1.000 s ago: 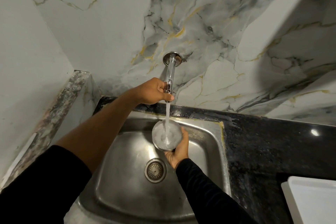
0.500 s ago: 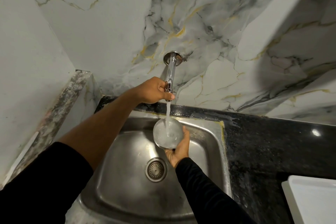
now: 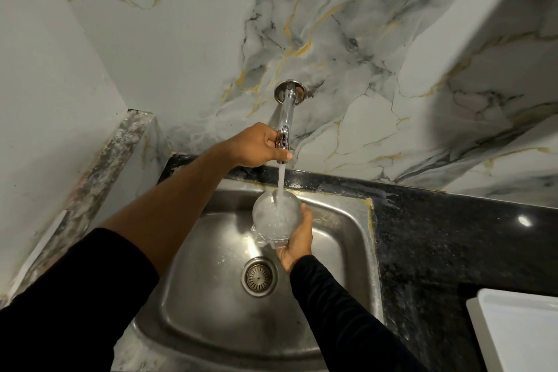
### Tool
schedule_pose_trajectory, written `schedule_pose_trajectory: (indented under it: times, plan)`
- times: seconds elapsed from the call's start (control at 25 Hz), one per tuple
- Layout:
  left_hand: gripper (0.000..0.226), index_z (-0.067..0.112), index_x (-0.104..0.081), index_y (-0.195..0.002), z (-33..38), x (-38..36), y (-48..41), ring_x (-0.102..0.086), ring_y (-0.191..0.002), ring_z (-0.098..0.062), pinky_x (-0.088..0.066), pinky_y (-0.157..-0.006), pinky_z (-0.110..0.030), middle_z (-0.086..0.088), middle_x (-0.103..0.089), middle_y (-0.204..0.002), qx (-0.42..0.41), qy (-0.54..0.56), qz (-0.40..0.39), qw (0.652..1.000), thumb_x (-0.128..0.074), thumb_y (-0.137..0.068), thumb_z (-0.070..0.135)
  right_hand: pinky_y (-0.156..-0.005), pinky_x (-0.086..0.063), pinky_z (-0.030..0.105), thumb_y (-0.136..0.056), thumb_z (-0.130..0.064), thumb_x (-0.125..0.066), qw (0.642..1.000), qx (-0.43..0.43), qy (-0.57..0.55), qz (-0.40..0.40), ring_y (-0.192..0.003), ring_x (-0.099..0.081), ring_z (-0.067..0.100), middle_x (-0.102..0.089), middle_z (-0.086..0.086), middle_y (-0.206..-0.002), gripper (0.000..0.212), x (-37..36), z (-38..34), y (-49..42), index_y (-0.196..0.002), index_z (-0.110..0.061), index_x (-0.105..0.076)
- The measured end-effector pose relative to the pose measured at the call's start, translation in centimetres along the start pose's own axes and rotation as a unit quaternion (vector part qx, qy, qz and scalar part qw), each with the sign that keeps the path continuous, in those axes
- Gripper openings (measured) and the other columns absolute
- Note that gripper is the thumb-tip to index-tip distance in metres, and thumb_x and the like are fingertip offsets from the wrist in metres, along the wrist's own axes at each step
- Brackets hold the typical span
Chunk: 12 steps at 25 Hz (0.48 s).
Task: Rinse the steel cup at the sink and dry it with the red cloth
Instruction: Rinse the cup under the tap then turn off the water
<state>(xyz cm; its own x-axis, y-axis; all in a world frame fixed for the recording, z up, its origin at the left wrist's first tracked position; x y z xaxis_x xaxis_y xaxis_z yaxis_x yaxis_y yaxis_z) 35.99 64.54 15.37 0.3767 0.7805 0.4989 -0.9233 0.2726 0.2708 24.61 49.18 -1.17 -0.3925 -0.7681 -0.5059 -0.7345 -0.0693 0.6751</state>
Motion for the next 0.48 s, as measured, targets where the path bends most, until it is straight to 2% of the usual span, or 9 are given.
schedule_pose_trajectory:
  times: [0.08,0.16,0.24,0.36,0.4,0.44,0.48]
  plan:
    - [0.021,0.009,-0.082,-0.099,0.1,-0.2,0.2,-0.073,-0.078,-0.012,-0.058,-0.087,-0.038,-0.001,-0.082,-0.075,0.002,0.003,0.013,1.000,-0.085,-0.089,0.027,-0.089,-0.061,0.047,-0.102,-0.060,-0.048,0.999,0.035,0.026,0.014,-0.125,-0.069,0.040,-0.072,0.021,-0.135,0.061,-0.1,-0.2,-0.2,-0.135,-0.012,-0.068]
    - [0.023,0.008,-0.081,-0.096,0.3,-0.3,0.5,-0.070,-0.077,-0.016,-0.056,-0.087,-0.047,-0.014,-0.080,-0.084,0.005,-0.005,0.020,1.000,-0.085,-0.089,0.030,-0.081,-0.064,0.045,-0.104,-0.054,-0.050,0.994,0.073,0.072,0.033,-0.117,-0.073,0.037,-0.076,0.018,-0.128,0.052,0.4,-0.4,-0.2,-0.128,-0.013,-0.071]
    - [0.023,0.016,-0.078,-0.084,0.4,-0.2,0.7,-0.070,-0.074,-0.017,-0.056,-0.082,-0.046,-0.006,-0.076,-0.078,0.008,-0.032,0.036,0.999,-0.086,-0.086,0.038,-0.084,-0.065,0.047,-0.106,-0.047,-0.053,0.985,0.113,0.120,0.046,-0.113,-0.074,0.033,-0.078,0.013,-0.121,0.045,1.3,-0.8,-0.2,-0.123,-0.011,-0.073]
    - [0.053,0.010,-0.074,-0.082,0.4,-1.1,1.0,-0.076,-0.078,-0.028,-0.060,-0.079,-0.047,-0.009,-0.078,-0.078,0.030,-0.111,0.126,0.985,-0.086,-0.076,0.061,-0.094,-0.062,0.046,-0.106,-0.037,-0.057,0.960,0.198,0.189,0.054,-0.107,-0.074,0.025,-0.080,0.002,-0.108,0.037,2.3,-1.8,-0.2,-0.118,-0.007,-0.075]
    - [0.062,0.009,-0.072,-0.081,0.5,-1.6,1.1,-0.074,-0.075,-0.027,-0.059,-0.073,-0.045,-0.007,-0.075,-0.075,0.035,-0.147,0.170,0.974,-0.083,-0.074,0.069,-0.092,-0.063,0.041,-0.104,-0.039,-0.059,0.945,0.229,0.227,0.058,-0.098,-0.075,0.017,-0.080,-0.006,-0.099,0.036,2.5,-2.1,0.0,-0.119,-0.011,-0.075]
    - [0.066,0.010,-0.070,-0.082,0.6,-2.2,1.3,-0.071,-0.072,-0.024,-0.057,-0.068,-0.041,-0.004,-0.072,-0.073,0.036,-0.184,0.209,0.960,-0.078,-0.074,0.075,-0.084,-0.062,0.033,-0.100,-0.046,-0.061,0.923,0.260,0.276,0.061,-0.082,-0.071,0.006,-0.076,-0.014,-0.084,0.037,2.7,-2.4,0.3,-0.121,-0.019,-0.075]
    - [0.067,0.012,-0.070,-0.083,0.7,-2.7,1.4,-0.068,-0.071,-0.023,-0.053,-0.064,-0.038,-0.001,-0.068,-0.072,0.037,-0.216,0.238,0.946,-0.074,-0.074,0.079,-0.073,-0.057,0.024,-0.096,-0.054,-0.061,0.898,0.286,0.328,0.064,-0.064,-0.060,0.001,-0.064,-0.020,-0.067,0.040,3.0,-2.7,0.7,-0.124,-0.028,-0.073]
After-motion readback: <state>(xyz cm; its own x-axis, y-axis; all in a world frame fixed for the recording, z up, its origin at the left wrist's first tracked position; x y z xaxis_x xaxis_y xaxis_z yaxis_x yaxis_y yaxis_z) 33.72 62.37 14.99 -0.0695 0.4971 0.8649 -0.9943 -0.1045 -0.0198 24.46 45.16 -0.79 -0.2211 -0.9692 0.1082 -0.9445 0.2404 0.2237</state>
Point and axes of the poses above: each hand's wrist, its own y-axis away from the middle knuckle, its own x-axis out of the back of the hand, z = x × y, the point moved 1 cm from there along -y, towards the middle knuckle
